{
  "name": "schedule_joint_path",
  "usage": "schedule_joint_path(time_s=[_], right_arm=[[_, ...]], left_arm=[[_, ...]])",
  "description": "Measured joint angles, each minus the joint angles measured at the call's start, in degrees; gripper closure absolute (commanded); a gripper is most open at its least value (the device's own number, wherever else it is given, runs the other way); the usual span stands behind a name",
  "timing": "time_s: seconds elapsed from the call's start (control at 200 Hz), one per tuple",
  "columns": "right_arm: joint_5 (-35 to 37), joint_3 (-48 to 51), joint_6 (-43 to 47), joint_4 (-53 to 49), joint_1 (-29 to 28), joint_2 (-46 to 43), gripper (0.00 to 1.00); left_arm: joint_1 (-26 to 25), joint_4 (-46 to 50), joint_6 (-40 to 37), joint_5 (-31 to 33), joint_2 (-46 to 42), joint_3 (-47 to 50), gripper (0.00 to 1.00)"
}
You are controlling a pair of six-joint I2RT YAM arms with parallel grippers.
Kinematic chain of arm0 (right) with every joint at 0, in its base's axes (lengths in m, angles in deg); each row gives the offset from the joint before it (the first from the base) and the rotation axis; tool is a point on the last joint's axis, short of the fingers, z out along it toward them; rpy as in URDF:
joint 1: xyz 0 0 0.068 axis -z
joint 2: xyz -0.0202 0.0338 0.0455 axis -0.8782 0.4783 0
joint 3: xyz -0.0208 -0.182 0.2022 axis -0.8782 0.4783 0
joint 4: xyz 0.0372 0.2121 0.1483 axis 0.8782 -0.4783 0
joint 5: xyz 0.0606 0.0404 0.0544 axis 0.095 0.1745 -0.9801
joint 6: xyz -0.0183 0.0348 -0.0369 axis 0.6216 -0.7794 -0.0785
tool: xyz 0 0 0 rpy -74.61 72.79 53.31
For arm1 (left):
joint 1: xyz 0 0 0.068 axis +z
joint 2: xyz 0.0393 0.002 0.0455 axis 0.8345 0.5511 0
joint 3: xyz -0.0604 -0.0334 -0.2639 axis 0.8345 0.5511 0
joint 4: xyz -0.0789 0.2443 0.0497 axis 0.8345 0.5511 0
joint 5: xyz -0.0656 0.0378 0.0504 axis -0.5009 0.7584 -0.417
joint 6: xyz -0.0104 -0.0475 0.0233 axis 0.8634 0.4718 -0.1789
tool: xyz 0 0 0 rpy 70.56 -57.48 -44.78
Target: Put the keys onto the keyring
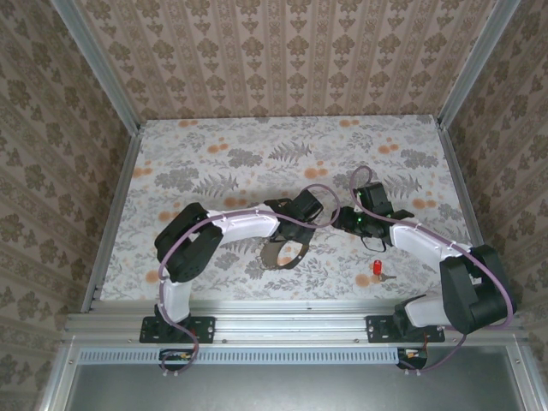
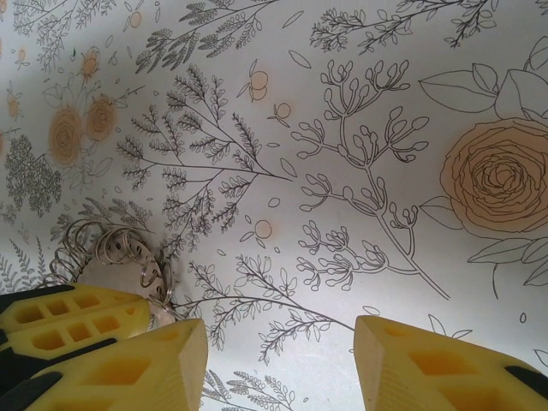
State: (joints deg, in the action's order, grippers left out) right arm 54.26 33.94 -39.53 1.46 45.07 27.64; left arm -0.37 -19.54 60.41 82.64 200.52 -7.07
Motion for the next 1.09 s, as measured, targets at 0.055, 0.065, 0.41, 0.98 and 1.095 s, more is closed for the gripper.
schedule_joint_path(time_s=[0.055,0.065,0.41,0.98,1.095], right_arm=[[-0.04,0.00,0.00,0.00,0.00,0.00,0.50],[-0.04,0.00,0.00,0.00,0.00,0.00,0.50],[-3.65,0.24,0.00,1.38,0.00,-0.76,0.51],[-11.34,1.29,2.32,7.82,-7.58,5.90,0.57],[-11.02,0.79,3.58,7.85,-9.14,8.11,0.57]], left_arm=[[0.00,-0.09,0.02,0.17,0.00,0.00,1.00],[0.00,-0.11,0.00,0.17,0.00,0.00,1.00],[0.00,-0.72,-1.73,0.39,-4.17,2.29,1.00],[5.01,-4.92,0.94,1.49,-14.47,11.56,0.71],[6.54,-6.19,2.14,1.40,-16.85,13.49,0.68]])
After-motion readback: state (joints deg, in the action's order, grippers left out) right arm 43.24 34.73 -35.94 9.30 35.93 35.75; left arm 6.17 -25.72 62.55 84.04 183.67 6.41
